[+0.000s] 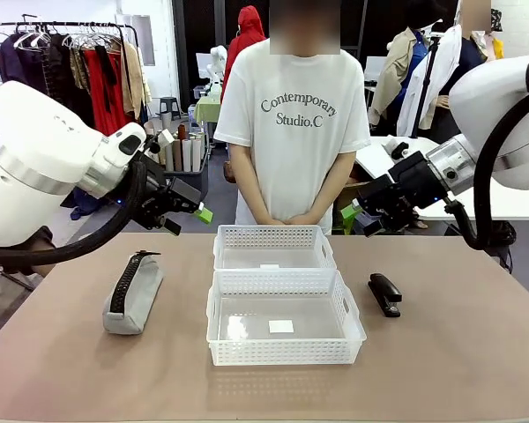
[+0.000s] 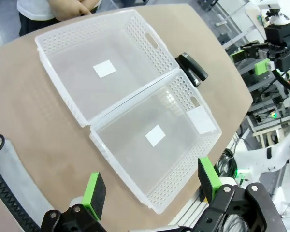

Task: Distribute items into two baskets.
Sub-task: Pick up the Pencil pouch that the person points to.

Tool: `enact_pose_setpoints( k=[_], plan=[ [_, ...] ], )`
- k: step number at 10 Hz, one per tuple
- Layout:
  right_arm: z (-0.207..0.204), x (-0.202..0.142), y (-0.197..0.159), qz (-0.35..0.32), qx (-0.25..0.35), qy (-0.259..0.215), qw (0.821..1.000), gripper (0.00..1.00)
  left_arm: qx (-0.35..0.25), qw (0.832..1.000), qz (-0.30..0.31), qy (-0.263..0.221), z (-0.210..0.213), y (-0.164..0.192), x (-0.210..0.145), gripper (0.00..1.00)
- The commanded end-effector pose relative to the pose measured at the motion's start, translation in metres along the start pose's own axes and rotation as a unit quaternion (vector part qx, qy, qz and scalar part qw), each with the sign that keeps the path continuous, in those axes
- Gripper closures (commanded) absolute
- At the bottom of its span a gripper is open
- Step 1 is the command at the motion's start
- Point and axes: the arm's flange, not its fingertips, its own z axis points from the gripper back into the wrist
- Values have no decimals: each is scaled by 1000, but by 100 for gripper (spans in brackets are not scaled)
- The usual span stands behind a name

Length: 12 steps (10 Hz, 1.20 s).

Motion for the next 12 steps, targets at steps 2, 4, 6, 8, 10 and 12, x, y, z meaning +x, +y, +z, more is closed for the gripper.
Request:
enact_pose_setpoints(
  k=[2,4,6,8,10,12],
  plan=[
    [0,0,0,0,0,0,1000,0,-6,1000,1,-3,4,-4,2,0],
    [3,13,15,-69,107,-1,992,0,-70,996,41,28,6,-2,10,0],
    [17,29,30,-107,177,-33,978,0,-178,978,102,46,19,2,22,0],
    [28,43,43,-128,221,-54,965,0,-256,957,129,44,37,-5,36,0],
    [45,62,50,-158,249,-86,952,0,-279,946,158,46,54,-14,56,0],
    [65,78,50,-176,273,-91,941,0,-291,938,185,37,72,-12,73,0]
  ],
)
